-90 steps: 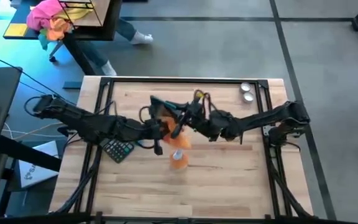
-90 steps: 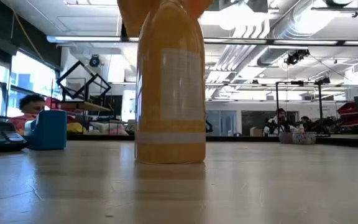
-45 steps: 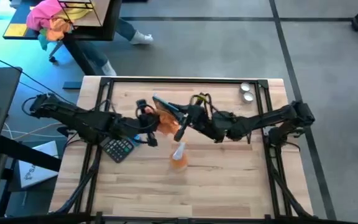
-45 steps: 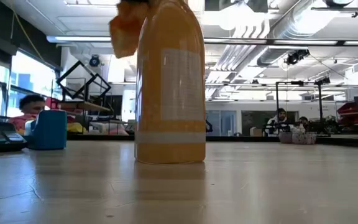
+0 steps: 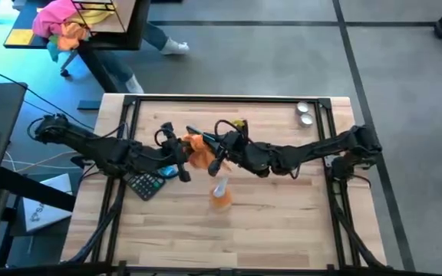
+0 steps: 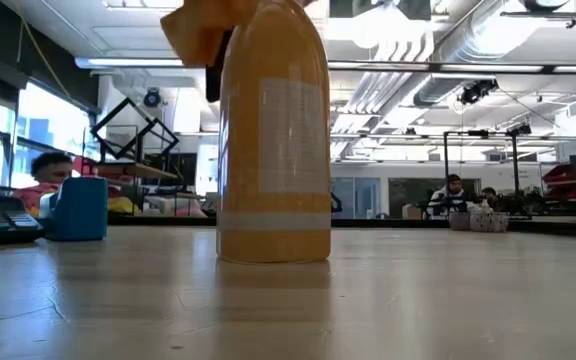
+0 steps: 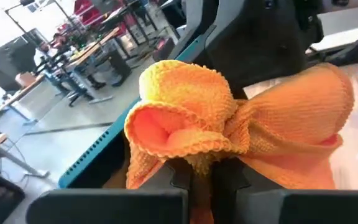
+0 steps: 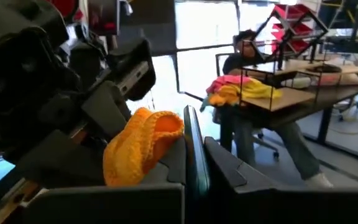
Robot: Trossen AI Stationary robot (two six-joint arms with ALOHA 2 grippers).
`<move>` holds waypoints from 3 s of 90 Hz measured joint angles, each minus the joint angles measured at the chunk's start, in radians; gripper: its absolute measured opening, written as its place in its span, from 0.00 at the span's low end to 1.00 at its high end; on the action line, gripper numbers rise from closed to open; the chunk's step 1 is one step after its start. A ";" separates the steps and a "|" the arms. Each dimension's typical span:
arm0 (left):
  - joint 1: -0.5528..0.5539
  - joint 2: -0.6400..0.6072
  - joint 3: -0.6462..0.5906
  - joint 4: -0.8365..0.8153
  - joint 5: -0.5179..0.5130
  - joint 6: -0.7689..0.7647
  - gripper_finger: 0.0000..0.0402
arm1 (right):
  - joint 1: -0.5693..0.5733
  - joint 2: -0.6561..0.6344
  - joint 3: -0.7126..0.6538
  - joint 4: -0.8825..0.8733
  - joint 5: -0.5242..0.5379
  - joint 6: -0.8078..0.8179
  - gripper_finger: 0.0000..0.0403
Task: Apply microfiber cloth
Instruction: Wipe the blue phone with the orange microfiber cloth
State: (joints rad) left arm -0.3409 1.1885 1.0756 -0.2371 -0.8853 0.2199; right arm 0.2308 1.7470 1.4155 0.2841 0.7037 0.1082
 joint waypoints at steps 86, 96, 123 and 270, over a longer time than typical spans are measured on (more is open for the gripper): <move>0.049 0.125 0.001 -0.200 -0.080 -0.099 0.01 | -0.041 -0.087 -0.003 0.263 -0.066 -0.161 0.00; 0.066 0.169 0.002 -0.125 -0.041 -0.050 0.01 | -0.041 -0.092 -0.003 0.318 -0.060 -0.200 0.00; 0.065 0.273 -0.002 0.225 -0.011 0.177 0.01 | -0.040 -0.089 0.003 0.331 -0.055 -0.157 0.00; -0.007 0.153 -0.003 0.165 0.051 0.205 0.01 | 0.075 -0.151 0.007 0.156 -0.029 -0.248 0.00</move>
State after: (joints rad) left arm -0.3475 1.3412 1.0724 -0.0721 -0.8345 0.4250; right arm 0.3059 1.5959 1.4223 0.4397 0.6746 -0.1400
